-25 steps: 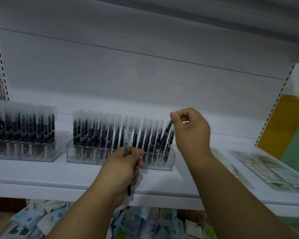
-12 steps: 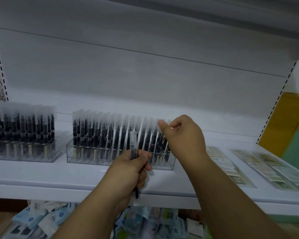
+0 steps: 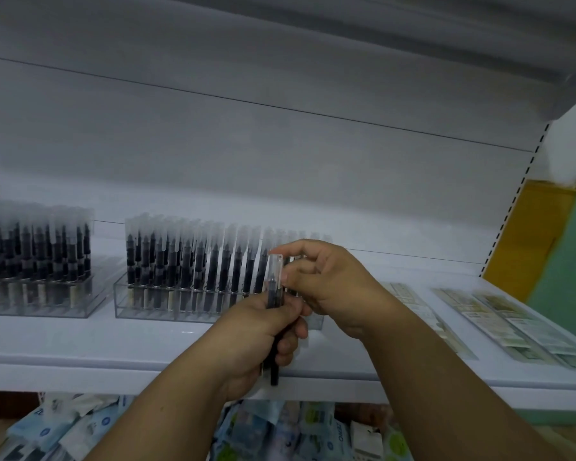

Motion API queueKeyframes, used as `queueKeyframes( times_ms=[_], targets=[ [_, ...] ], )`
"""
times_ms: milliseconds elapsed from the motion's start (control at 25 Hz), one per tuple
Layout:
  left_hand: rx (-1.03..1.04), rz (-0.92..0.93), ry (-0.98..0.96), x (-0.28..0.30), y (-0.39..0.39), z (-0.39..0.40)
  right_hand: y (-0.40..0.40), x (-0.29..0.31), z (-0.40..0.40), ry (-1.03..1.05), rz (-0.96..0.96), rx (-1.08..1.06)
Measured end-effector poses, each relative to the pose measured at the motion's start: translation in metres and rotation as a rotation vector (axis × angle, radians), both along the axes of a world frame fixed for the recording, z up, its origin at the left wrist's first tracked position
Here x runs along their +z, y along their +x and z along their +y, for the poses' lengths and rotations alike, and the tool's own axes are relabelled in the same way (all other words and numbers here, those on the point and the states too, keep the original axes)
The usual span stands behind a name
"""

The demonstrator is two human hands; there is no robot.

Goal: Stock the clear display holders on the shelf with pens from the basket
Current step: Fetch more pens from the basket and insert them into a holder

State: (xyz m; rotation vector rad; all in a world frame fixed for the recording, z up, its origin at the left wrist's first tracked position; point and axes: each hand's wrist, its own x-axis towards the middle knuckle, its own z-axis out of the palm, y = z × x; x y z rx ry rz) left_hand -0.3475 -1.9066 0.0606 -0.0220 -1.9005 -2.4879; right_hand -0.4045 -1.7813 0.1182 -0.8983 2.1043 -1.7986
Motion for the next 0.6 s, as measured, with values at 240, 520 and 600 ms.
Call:
queueKeyframes(
  times_ms=[240, 520, 600],
  targets=[
    [0.168, -0.067, 0.004, -0.001, -0.006, -0.008, -0.024, 0.012, 0.018, -0.25, 0.28, -0.646],
    [0.206, -0.061, 0.016, -0.004, -0.01, -0.007, -0.028, 0.008, 0.015, -0.094, 0.596, -0.739],
    [0.21, -0.059, 0.025, -0.002, -0.011, -0.006, -0.03, 0.002, 0.013, -0.029, 0.628, -0.704]
  ],
)
